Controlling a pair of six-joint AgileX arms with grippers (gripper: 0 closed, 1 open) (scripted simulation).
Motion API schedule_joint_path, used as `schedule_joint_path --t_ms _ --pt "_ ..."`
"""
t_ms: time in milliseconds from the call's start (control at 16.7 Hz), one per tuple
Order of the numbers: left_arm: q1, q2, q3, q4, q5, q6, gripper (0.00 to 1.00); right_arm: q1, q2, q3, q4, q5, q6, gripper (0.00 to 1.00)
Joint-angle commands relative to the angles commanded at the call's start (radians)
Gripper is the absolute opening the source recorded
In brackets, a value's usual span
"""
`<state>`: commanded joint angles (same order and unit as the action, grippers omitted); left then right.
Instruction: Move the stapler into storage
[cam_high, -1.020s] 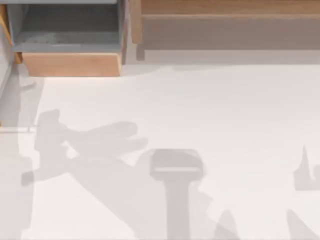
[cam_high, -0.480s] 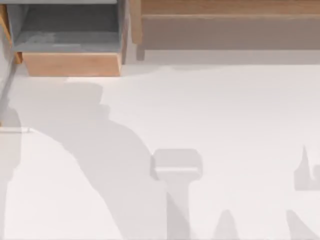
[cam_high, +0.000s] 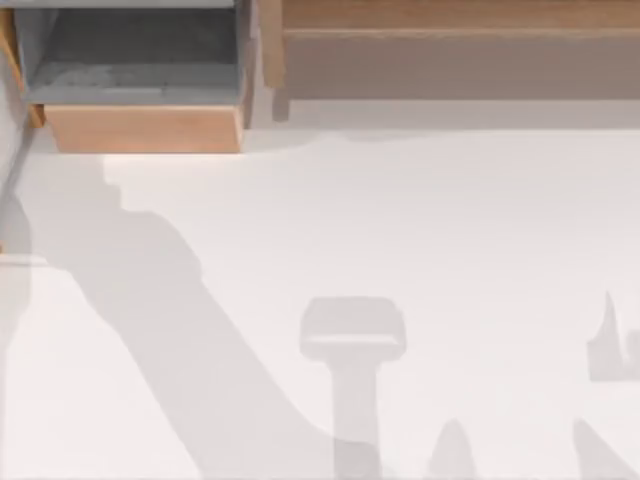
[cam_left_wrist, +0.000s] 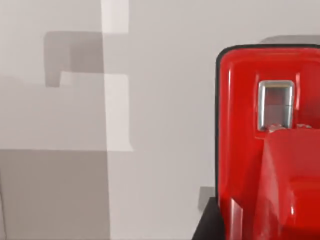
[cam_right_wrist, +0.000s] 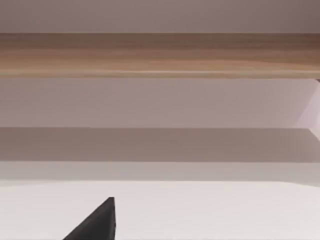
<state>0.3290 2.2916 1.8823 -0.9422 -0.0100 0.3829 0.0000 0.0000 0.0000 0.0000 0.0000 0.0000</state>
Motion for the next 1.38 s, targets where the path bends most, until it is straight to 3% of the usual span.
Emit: schedule_joint_path --t_ms 420,780,960,1140,1380 --pt "-0.003 -0.006 0.012 0.011 -0.011 0.002 0.00 0.000 0.000 0.000 0.000 0.000 0.000 1.00" --pt "0.009 -0.129 0.184 0.024 -0.194 0.010 0.00 0.000 0.000 0.000 0.000 0.000 0.000 1.00" --pt "-0.026 -0.162 0.219 0.014 -0.238 0.016 0.00 0.000 0.000 0.000 0.000 0.000 0.000 1.00" --pt "-0.039 -0.143 0.171 0.020 -0.195 0.021 0.00 0.000 0.000 0.000 0.000 0.000 0.000 1.00" --pt "-0.009 -0.033 0.043 0.041 -0.053 0.010 0.00 0.000 0.000 0.000 0.000 0.000 0.000 1.00"
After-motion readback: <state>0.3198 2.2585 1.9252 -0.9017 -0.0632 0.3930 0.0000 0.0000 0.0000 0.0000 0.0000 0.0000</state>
